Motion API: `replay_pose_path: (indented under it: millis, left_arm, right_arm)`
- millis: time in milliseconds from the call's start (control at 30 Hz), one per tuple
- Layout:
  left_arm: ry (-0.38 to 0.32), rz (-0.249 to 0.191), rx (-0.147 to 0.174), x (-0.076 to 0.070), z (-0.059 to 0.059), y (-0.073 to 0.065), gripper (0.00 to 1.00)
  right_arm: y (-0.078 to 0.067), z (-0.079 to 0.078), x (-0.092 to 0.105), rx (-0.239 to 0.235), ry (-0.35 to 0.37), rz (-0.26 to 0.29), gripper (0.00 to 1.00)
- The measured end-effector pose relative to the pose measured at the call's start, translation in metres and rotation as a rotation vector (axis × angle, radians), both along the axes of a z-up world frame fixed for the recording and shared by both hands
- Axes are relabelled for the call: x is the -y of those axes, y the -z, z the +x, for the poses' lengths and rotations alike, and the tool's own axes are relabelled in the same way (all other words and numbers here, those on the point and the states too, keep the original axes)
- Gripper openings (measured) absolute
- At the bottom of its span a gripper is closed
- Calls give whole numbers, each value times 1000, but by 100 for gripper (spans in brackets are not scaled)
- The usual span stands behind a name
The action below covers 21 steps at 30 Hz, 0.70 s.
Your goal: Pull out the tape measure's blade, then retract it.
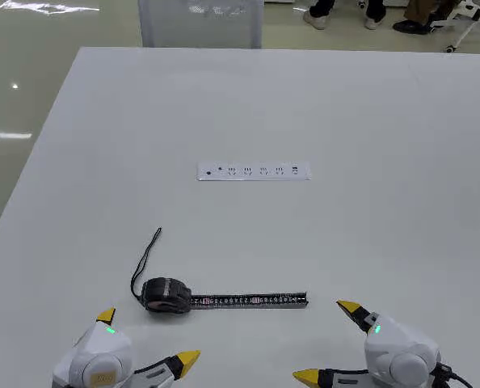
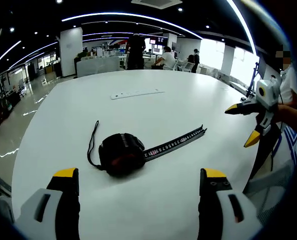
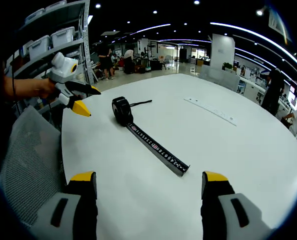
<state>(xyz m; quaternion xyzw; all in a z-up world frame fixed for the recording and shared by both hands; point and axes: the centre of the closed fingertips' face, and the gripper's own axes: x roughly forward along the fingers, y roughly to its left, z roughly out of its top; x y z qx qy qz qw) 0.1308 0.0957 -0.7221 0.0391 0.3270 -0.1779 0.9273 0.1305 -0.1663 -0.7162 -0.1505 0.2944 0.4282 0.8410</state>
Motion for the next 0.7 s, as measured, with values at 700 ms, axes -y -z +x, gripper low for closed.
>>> replay_pose_path:
  millis: [700]
  left_arm:
    - [-149, 4, 13, 0, 18, 9, 97]
  right_arm:
    - [18, 6, 0, -49, -246, -62, 74]
